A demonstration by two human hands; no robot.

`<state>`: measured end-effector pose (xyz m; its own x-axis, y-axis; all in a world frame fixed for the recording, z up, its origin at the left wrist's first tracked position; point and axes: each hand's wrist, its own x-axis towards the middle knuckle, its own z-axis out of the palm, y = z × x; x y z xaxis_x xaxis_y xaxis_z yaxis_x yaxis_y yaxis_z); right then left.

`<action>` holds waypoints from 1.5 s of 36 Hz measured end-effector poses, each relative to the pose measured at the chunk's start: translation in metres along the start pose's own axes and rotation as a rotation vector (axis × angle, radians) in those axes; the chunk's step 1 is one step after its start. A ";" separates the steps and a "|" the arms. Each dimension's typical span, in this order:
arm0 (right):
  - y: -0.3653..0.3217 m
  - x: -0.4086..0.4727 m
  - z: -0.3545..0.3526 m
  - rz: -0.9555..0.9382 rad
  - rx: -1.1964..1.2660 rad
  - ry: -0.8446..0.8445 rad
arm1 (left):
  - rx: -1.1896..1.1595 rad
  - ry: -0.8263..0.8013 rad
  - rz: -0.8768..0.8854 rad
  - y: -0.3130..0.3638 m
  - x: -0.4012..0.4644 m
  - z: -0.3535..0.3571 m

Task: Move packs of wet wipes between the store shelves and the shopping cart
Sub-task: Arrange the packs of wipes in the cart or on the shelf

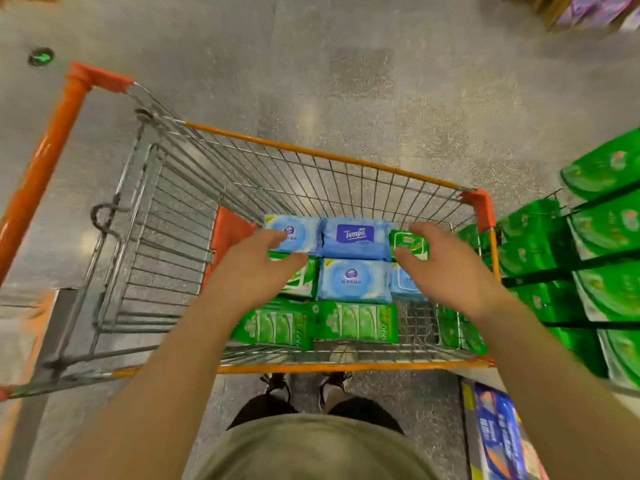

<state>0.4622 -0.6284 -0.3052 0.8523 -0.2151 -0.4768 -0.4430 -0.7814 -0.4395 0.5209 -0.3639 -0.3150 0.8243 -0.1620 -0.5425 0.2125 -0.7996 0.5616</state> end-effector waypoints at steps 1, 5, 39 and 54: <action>-0.001 0.005 0.003 0.019 0.000 -0.009 | 0.000 -0.017 -0.006 -0.003 0.007 0.001; 0.000 0.025 0.020 0.101 0.018 -0.028 | -0.022 -0.065 -0.047 -0.016 0.033 0.011; 0.148 0.099 0.189 0.705 0.469 -0.550 | -0.176 -0.407 -0.539 -0.056 0.112 0.208; 0.162 0.113 0.200 0.681 0.782 -0.660 | -0.051 -0.412 -0.481 -0.059 0.131 0.231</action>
<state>0.4309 -0.6617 -0.5826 0.1786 0.0738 -0.9812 -0.9835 -0.0154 -0.1802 0.4955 -0.4709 -0.5637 0.3634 -0.0087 -0.9316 0.5420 -0.8113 0.2190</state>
